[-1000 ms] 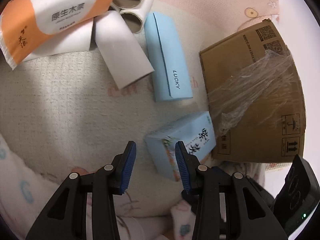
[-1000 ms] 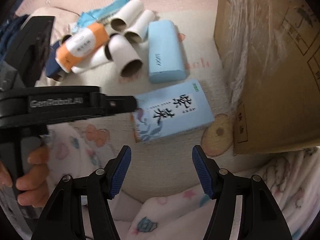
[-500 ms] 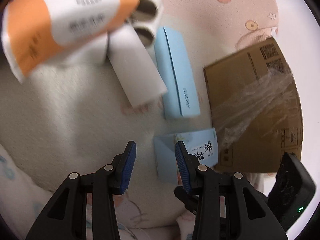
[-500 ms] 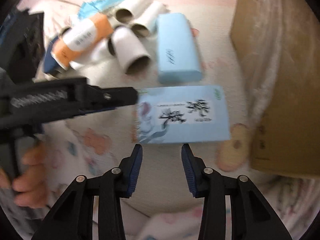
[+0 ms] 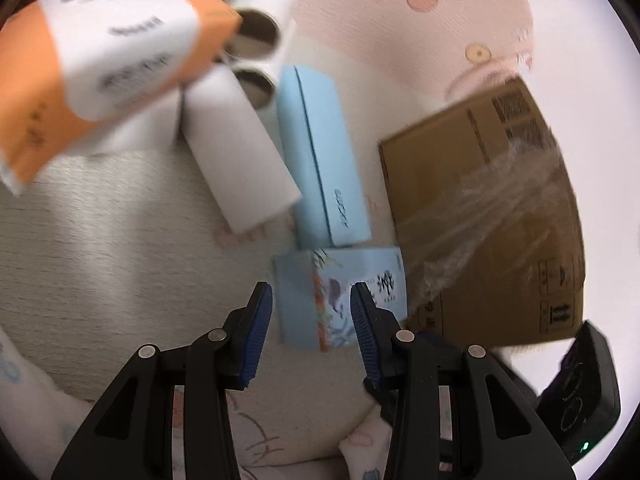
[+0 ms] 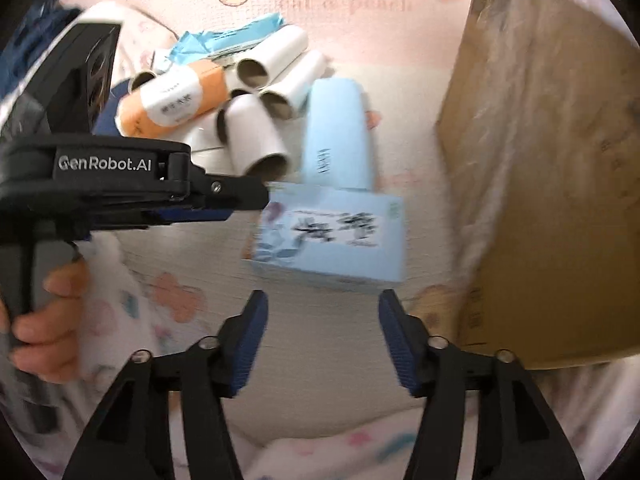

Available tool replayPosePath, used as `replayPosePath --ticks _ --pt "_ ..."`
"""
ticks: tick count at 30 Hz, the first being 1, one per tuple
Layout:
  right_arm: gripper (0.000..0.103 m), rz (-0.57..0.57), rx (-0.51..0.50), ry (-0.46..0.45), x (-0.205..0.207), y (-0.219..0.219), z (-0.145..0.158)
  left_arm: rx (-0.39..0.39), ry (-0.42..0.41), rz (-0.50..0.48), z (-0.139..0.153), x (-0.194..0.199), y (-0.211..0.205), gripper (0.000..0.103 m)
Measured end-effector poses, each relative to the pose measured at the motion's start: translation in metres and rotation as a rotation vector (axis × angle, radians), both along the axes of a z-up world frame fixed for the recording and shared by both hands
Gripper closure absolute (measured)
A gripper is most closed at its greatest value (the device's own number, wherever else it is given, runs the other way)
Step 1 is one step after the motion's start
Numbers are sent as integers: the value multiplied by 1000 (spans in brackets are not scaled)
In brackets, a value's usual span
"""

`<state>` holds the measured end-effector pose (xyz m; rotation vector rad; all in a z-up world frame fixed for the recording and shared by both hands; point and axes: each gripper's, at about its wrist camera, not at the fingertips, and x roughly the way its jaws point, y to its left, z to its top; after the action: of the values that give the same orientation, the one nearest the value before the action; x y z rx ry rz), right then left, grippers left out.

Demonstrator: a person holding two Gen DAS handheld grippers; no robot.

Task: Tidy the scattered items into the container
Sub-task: 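Carry the tea box with the left gripper toward the cardboard box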

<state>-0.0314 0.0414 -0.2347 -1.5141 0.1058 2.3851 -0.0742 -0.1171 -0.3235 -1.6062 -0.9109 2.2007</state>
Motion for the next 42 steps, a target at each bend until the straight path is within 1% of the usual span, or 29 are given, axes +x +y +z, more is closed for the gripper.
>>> replayPosePath --ticks 2,3,8,10,11,12,14,15,16,18,21,22,24,25,27,29,32,34,36,39,42 --pt "42 33 78 -32 -4 0 -4 0 -4 -13 -2 0 4 59" --pt "42 45 94 -53 -9 1 -7 2 -8 -15 -2 1 6 59" --pt "42 75 81 -74 -17 14 -17 9 -11 5 -5 5 1 59" --pt "42 76 86 -65 -20 17 -17 -13 -17 19 -7 5 -1 59" --pt "41 78 78 -61 -21 19 -17 -23 -19 25 -8 5 -1 59" --pt "41 79 70 -53 -22 20 -16 -15 -21 29 -9 4 -3 59" --pt "41 84 42 -38 -23 23 -13 12 -26 30 -10 4 -4 65" --pt "41 92 23 -28 -22 24 -12 13 -24 28 -9 5 -4 66" --pt "41 107 -2 -14 -22 23 -10 2 -22 23 -8 5 -4 66" --pt "41 125 -39 2 -22 20 -7 -56 -11 16 -3 4 -2 66" --pt "41 142 -142 53 -22 18 -4 -60 -14 6 1 6 -5 66" --pt "41 123 -155 68 -22 20 -4 -61 -21 9 1 6 -7 66" --pt "41 96 -115 57 -21 22 -4 -76 -35 28 -1 7 -12 66" --pt "41 84 -72 34 -22 24 -4 -70 -37 38 -2 7 -14 66" --pt "41 59 -29 14 -18 16 -9 -39 -42 56 -3 6 -19 66" --pt "41 43 -44 16 -18 21 -9 -25 -46 54 -5 5 -19 66" --pt "41 46 -82 8 -21 34 -13 -11 -48 24 -7 3 -13 66" --pt "41 57 -90 -5 -26 34 -17 -14 -42 11 -7 3 -9 66" --pt "41 86 -119 -20 -32 33 -21 -5 -39 13 -9 2 -7 66" --pt "41 92 -115 -41 -36 32 -25 46 -60 38 -16 1 -11 65" --pt "41 81 -143 -36 -38 36 -25 94 -80 66 -21 0 -15 64"
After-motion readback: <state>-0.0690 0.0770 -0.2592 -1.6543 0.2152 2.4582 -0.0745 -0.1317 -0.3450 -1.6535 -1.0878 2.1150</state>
